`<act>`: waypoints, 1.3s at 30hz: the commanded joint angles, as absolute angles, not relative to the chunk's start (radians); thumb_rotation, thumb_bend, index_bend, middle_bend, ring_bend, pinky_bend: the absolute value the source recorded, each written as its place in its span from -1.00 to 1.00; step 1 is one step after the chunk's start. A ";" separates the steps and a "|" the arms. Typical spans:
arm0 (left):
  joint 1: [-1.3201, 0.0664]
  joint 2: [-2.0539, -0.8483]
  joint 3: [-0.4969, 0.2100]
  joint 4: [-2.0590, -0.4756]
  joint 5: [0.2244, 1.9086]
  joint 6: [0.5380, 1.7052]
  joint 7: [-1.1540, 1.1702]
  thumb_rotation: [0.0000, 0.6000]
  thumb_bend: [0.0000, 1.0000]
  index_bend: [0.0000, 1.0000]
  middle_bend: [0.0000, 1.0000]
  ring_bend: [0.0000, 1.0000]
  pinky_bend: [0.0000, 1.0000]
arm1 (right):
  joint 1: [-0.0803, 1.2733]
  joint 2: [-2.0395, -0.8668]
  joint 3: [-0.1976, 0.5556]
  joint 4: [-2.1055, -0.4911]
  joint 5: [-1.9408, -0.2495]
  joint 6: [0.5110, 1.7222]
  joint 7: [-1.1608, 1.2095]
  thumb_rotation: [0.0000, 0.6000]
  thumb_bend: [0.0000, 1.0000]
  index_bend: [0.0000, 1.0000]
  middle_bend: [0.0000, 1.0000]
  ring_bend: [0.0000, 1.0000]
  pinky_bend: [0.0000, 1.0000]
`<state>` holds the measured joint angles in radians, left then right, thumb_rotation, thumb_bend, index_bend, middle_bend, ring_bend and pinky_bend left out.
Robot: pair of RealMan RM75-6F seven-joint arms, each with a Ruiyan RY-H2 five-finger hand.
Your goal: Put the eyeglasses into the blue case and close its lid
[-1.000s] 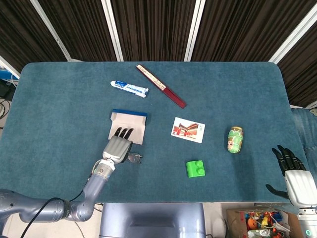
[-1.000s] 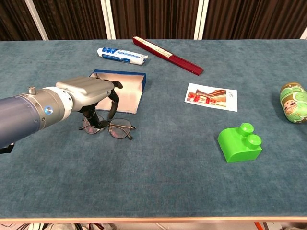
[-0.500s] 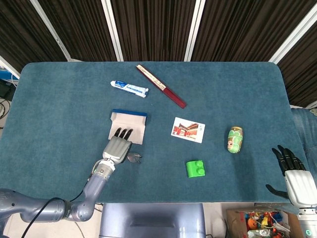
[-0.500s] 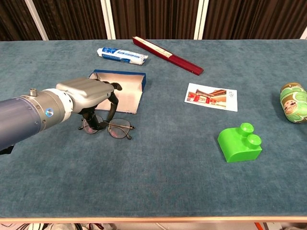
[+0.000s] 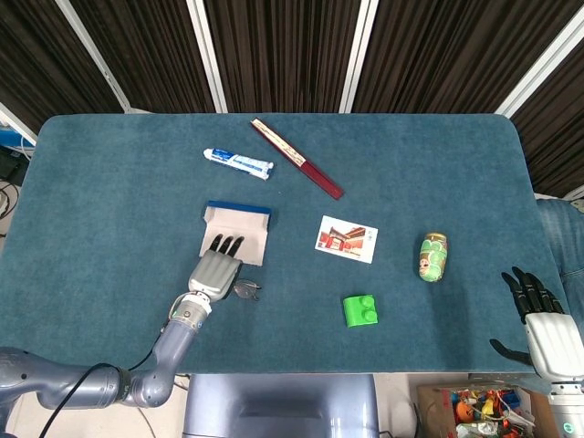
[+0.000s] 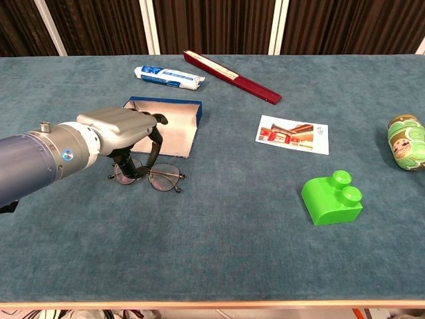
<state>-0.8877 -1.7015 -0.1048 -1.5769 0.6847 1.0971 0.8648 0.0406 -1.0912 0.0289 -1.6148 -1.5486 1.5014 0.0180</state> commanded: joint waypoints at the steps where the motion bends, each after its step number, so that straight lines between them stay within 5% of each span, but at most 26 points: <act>1: -0.888 -1.702 -0.104 -1.577 0.684 1.098 0.866 1.00 -0.24 0.10 -0.93 -1.00 -1.00 | 0.041 -1.091 0.029 -1.615 -1.548 1.501 0.017 1.00 -0.79 -1.00 -1.00 -0.94 -0.65; 25: -0.893 -1.689 -0.122 -1.600 0.659 1.121 0.881 1.00 -0.15 0.13 -0.91 -1.00 -1.00 | 0.041 -1.088 0.029 -1.621 -1.541 1.494 0.024 1.00 -0.79 -1.00 -1.00 -0.94 -0.65; 39: -0.977 -1.725 -0.243 -1.543 0.491 1.144 0.973 1.00 -0.11 0.13 -0.89 -1.00 -1.00 | 0.041 -1.086 0.028 -1.623 -1.540 1.492 0.025 1.00 -0.79 -1.00 -1.00 -0.94 -0.65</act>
